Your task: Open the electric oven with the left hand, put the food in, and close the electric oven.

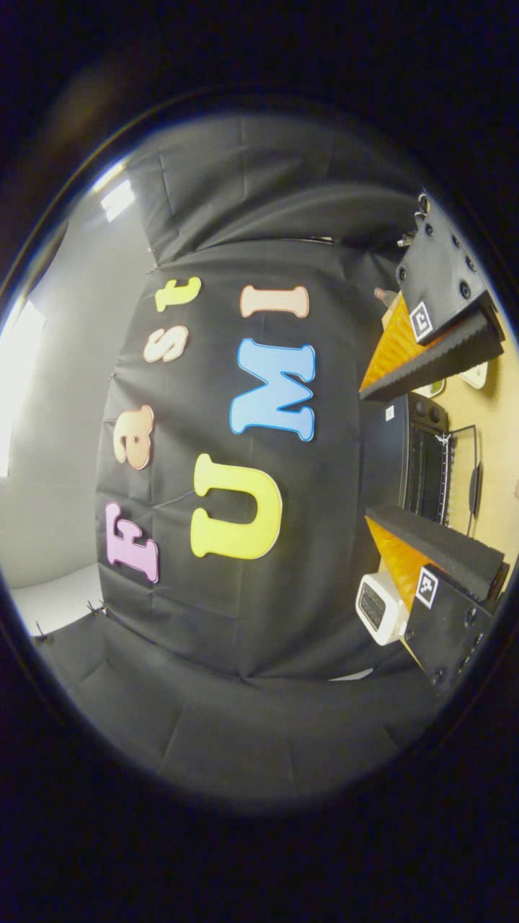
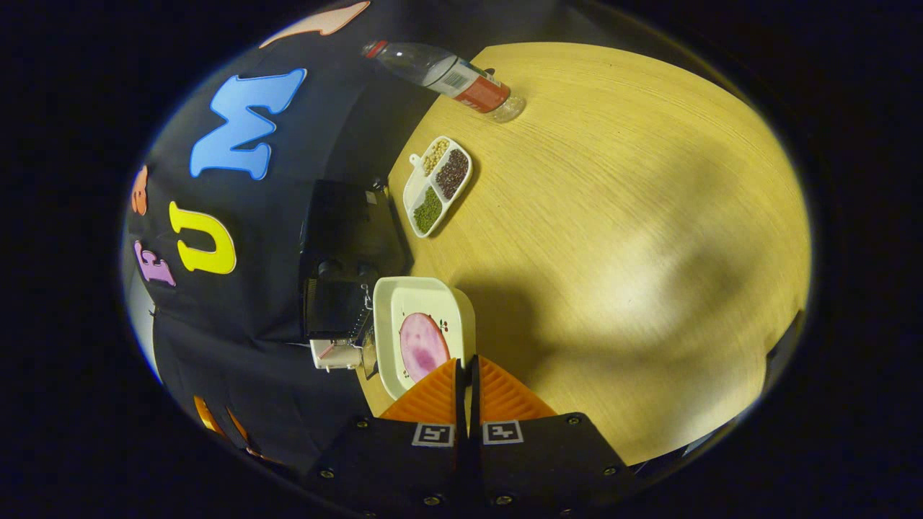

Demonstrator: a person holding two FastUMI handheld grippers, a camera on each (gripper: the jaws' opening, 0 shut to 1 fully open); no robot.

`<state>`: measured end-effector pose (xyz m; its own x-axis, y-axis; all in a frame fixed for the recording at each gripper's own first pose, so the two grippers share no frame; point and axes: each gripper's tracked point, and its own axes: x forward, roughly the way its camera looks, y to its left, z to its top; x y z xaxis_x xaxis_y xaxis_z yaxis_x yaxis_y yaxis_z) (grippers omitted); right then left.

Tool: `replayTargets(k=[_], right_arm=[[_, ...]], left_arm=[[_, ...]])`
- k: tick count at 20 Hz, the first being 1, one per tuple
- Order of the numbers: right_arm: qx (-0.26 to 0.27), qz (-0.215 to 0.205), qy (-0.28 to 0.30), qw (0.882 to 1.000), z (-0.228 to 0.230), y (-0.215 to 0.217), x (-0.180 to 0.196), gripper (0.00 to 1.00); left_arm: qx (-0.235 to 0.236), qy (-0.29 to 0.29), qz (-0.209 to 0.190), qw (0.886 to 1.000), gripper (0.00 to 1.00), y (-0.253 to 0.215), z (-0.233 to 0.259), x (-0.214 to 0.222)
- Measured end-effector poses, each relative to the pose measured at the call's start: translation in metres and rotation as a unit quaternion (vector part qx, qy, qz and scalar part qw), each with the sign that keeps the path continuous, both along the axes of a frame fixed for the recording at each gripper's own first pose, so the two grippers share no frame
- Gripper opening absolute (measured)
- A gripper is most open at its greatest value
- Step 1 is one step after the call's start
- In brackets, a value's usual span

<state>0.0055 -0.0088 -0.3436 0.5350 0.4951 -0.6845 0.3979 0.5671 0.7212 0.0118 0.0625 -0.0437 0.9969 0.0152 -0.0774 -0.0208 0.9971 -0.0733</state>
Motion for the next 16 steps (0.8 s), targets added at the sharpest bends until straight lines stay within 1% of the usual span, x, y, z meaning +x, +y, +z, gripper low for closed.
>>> replayTargets(k=[2, 4, 7, 10, 14, 15, 16], right_arm=[[-0.009, -0.016, -0.002, 1.0, 0.0, 0.027, -0.002, 0.0], [0.003, -0.039, 0.003, 0.999, 0.005, 0.058, -0.004, 0.0], [0.017, -0.076, 0.011, 0.997, 0.001, 0.106, 0.009, 0.0], [0.031, -0.108, 0.01, 0.994, 0.003, 0.153, 0.031, 0.0], [0.046, -0.159, 0.011, 0.986, 0.008, 0.197, 0.067, 0.0], [0.049, -0.173, 0.013, 0.984, 0.008, 0.205, 0.078, 0.0], [0.052, -0.184, 0.017, 0.981, 0.006, 0.212, 0.087, 0.0]], left_arm=[[0.001, -0.004, -0.009, 1.0, 1.0, 0.015, 0.001, 0.003], [0.003, -0.001, -0.014, 1.0, 1.0, 0.032, -0.001, 0.003], [-0.001, -0.003, -0.01, 1.0, 0.91, 0.064, -0.001, 0.0], [-0.014, -0.001, 0.004, 1.0, 1.0, 0.096, -0.003, -0.005], [-0.01, 0.003, 0.032, 0.999, 1.0, 0.138, -0.004, -0.017], [-0.008, 0.004, 0.039, 0.999, 0.98, 0.147, -0.005, -0.021], [-0.006, 0.004, 0.046, 0.999, 1.0, 0.156, -0.004, -0.025]])
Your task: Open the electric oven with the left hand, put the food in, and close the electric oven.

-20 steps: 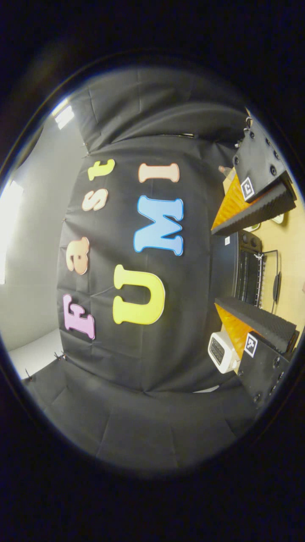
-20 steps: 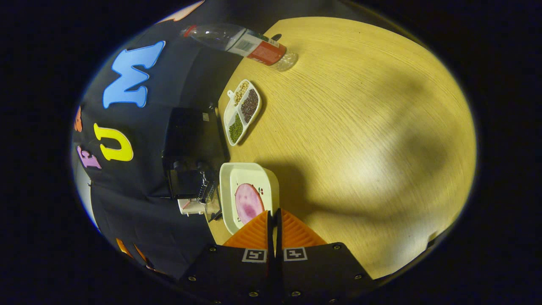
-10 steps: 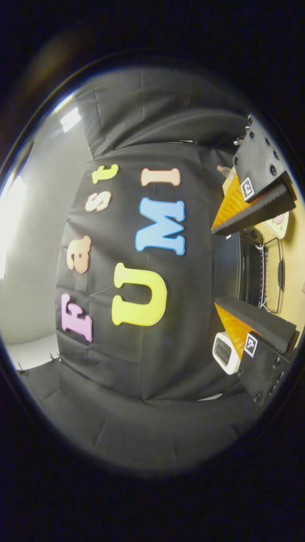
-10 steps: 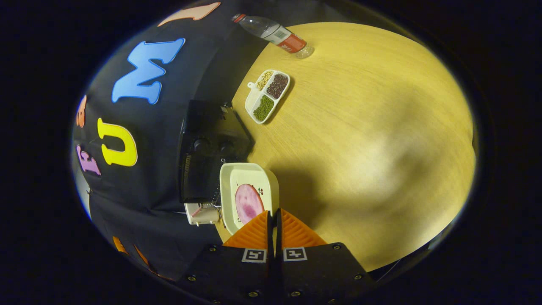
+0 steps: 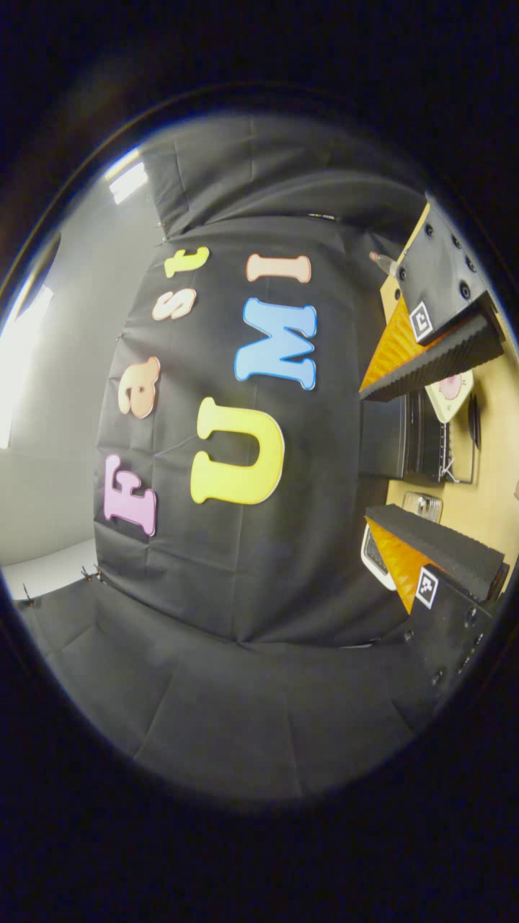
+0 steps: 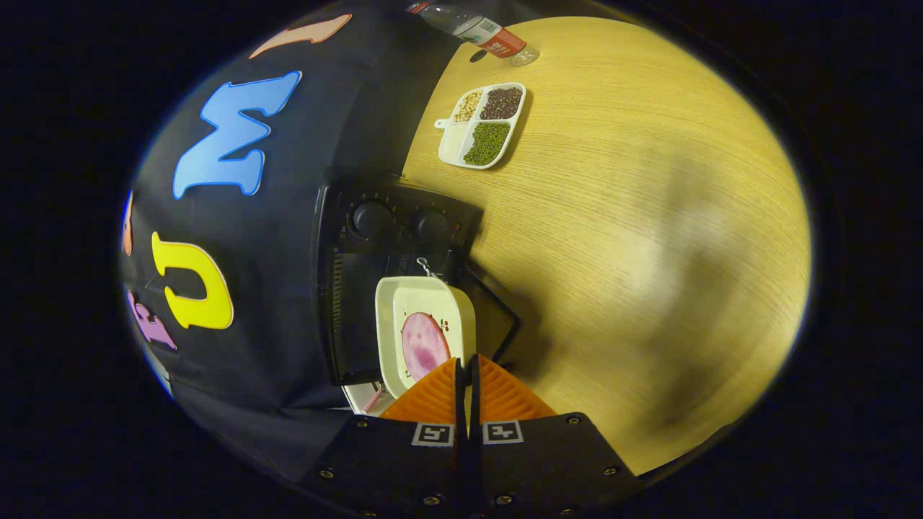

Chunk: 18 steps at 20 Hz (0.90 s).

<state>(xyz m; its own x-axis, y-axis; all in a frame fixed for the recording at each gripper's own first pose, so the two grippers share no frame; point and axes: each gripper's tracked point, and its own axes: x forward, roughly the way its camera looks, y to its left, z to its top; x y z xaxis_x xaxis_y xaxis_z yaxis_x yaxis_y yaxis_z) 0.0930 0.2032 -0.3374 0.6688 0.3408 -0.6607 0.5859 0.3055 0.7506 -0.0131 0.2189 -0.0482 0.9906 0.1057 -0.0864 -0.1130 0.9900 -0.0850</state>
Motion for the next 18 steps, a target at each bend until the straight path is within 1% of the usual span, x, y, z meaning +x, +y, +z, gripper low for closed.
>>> replayTargets(k=[3, 4, 5, 6, 8, 10, 14, 18], right_arm=[[0.004, -0.035, 0.012, 0.999, -0.006, 0.02, 0.026, 0.0], [0.002, -0.046, 0.017, 0.999, -0.008, 0.023, 0.034, 0.0], [0.001, -0.06, 0.018, 0.998, -0.009, 0.026, 0.042, 0.01], [-0.004, -0.074, 0.019, 0.997, -0.011, 0.028, 0.049, 0.0], [-0.013, -0.099, 0.023, 0.995, -0.013, 0.034, 0.064, 0.0], [-0.01, -0.117, 0.023, 0.993, -0.015, 0.044, 0.082, 0.01], [0.005, -0.141, 0.026, 0.99, -0.022, 0.068, 0.116, 0.01], [0.031, -0.186, 0.022, 0.982, -0.026, 0.083, 0.144, 0.01]], left_arm=[[0.0, 0.008, 0.021, 1.0, 1.0, 0.025, -0.008, -0.008], [-0.001, 0.011, 0.028, 1.0, 0.92, 0.033, -0.008, -0.01], [-0.002, 0.013, 0.035, 0.999, 0.92, 0.041, -0.01, -0.013], [-0.003, 0.015, 0.041, 0.999, 1.0, 0.048, -0.011, -0.014], [-0.002, 0.02, 0.053, 0.998, 1.0, 0.06, -0.014, -0.019], [-0.001, 0.026, 0.064, 0.998, 1.0, 0.071, -0.017, -0.022], [0.003, 0.032, 0.082, 0.996, 1.0, 0.09, -0.017, -0.029], [0.006, 0.044, 0.091, 0.995, 1.0, 0.098, -0.023, -0.028]])
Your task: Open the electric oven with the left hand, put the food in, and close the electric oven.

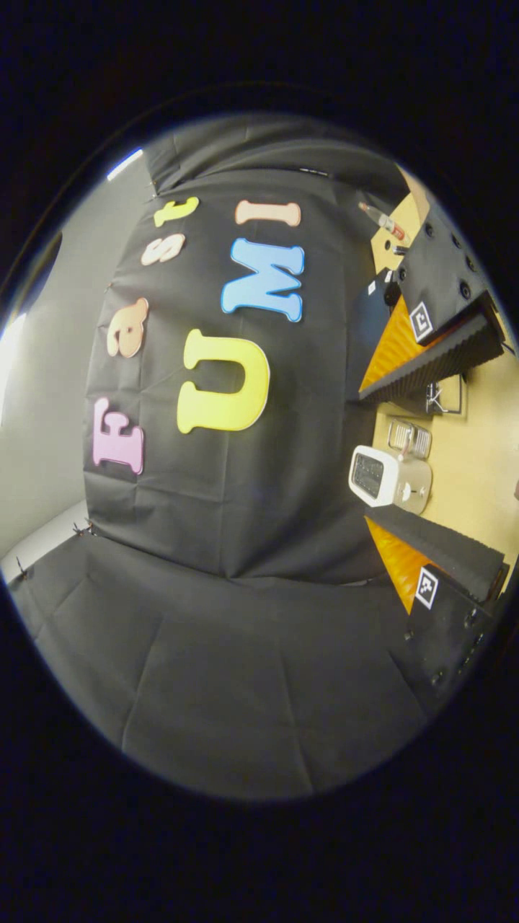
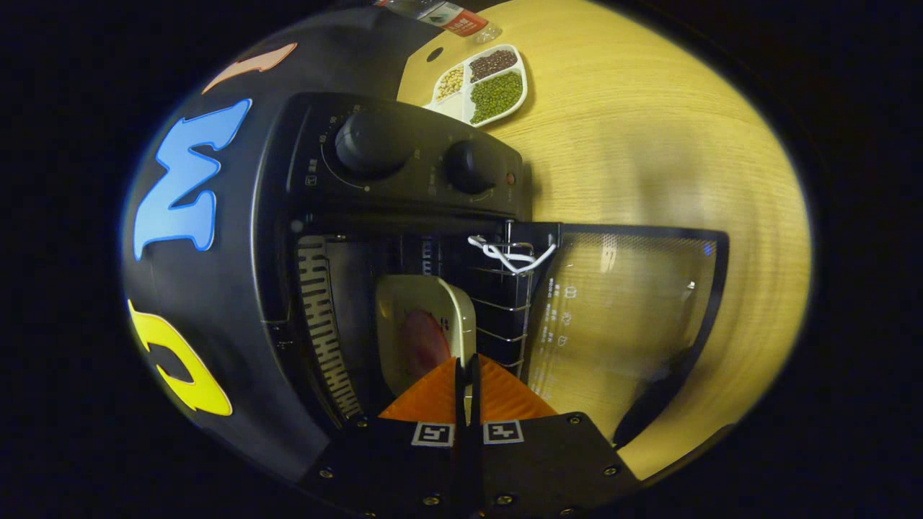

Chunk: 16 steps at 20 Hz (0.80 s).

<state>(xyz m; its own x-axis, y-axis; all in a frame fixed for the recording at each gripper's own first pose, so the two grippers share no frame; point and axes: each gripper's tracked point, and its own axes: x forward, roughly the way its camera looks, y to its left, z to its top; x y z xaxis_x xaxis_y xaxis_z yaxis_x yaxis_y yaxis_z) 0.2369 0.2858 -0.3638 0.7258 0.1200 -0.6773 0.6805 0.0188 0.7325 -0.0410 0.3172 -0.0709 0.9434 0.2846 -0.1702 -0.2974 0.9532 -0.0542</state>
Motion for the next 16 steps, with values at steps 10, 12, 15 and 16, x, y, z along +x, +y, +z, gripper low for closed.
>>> replayTargets(k=[10, 12, 15, 16], right_arm=[[-0.011, 0.005, -0.027, 1.0, 0.001, 0.002, 0.023, 0.05], [-0.018, 0.028, -0.04, 0.999, 0.009, 0.002, 0.019, 0.15], [-0.049, 0.072, -0.044, 0.995, 0.022, -0.007, -0.002, 0.41], [-0.059, 0.086, -0.048, 0.993, 0.026, -0.011, -0.011, 0.44]], left_arm=[[0.004, 0.006, -0.009, 1.0, 1.0, -0.015, -0.003, 0.007], [0.002, 0.002, -0.019, 1.0, 1.0, -0.026, -0.002, 0.011], [0.0, -0.005, -0.035, 0.999, 0.97, -0.045, 0.0, 0.02], [-0.003, -0.007, -0.041, 0.999, 0.97, -0.051, 0.001, 0.022]])
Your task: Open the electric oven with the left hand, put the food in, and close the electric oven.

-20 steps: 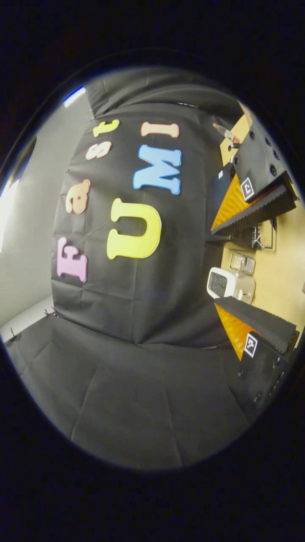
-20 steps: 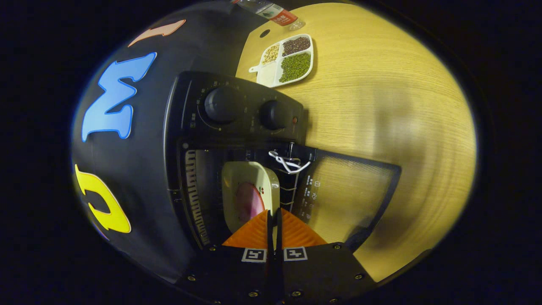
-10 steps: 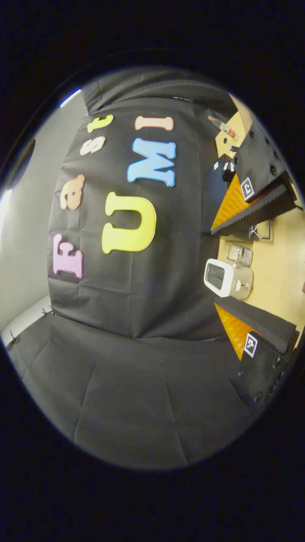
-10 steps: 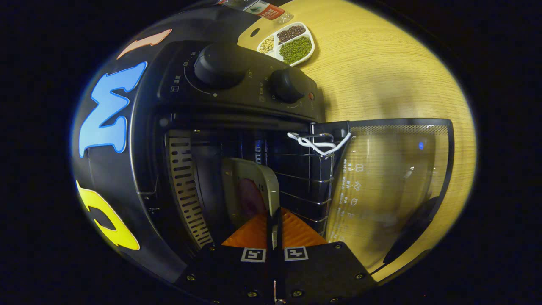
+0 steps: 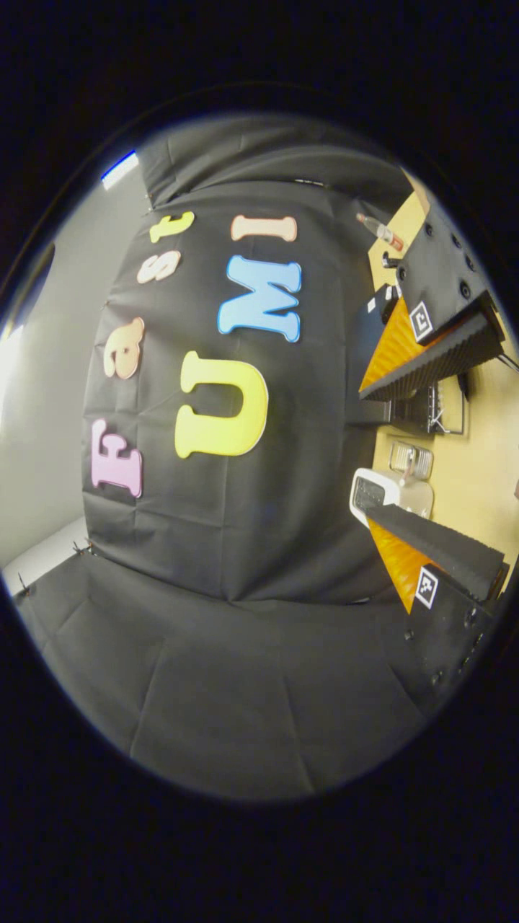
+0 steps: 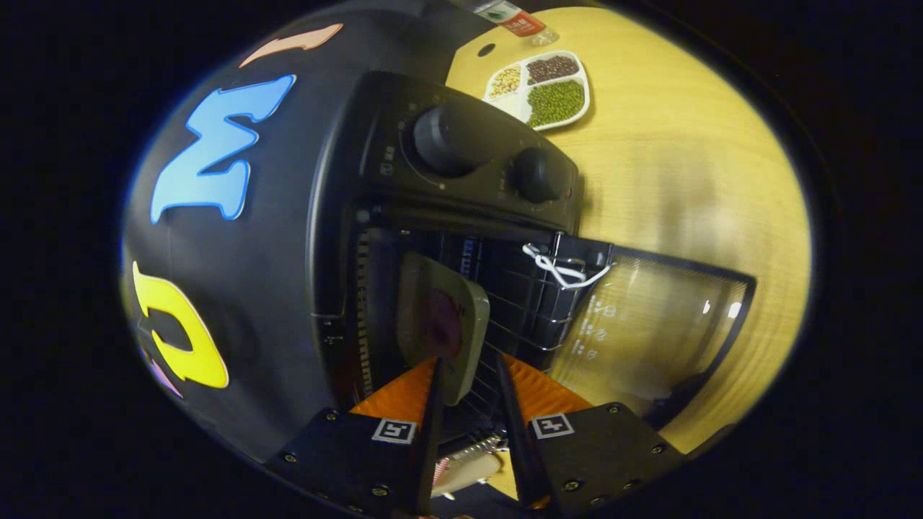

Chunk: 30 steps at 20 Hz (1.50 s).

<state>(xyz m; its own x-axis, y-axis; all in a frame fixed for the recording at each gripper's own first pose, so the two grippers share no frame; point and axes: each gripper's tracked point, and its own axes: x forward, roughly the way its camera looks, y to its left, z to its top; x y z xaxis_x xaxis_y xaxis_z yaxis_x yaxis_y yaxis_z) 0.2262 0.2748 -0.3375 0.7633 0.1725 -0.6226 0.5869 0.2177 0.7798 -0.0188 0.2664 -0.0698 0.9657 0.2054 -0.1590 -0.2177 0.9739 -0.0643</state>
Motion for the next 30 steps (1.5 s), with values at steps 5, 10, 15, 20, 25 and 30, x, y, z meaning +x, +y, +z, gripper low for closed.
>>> replayTargets(k=[5, 10, 15, 20, 25, 30], right_arm=[[-0.057, 0.044, -0.008, 0.997, 0.025, -0.036, -0.051, 0.44], [-0.082, 0.098, -0.039, 0.991, 0.062, -0.072, -0.09, 0.44], [-0.23, 0.172, -0.129, 0.949, 0.133, -0.121, -0.124, 0.44], [-0.377, 0.199, -0.22, 0.877, 0.205, -0.159, -0.148, 0.44], [-0.485, 0.174, -0.315, 0.797, 0.287, -0.194, -0.17, 0.44], [-0.545, 0.16, -0.359, 0.74, 0.327, -0.228, -0.182, 0.73]], left_arm=[[-0.013, -0.007, -0.038, 0.999, 1.0, -0.038, -0.003, 0.015], [-0.018, -0.011, -0.083, 0.996, 1.0, -0.078, -0.004, 0.023], [-0.018, -0.008, -0.127, 0.992, 1.0, -0.114, -0.005, 0.028], [-0.004, -0.016, -0.143, 0.99, 0.97, -0.146, 0.006, 0.035], [0.025, -0.042, -0.138, 0.989, 0.92, -0.183, 0.023, 0.038], [0.049, -0.048, -0.141, 0.988, 1.0, -0.221, 0.024, 0.043]])
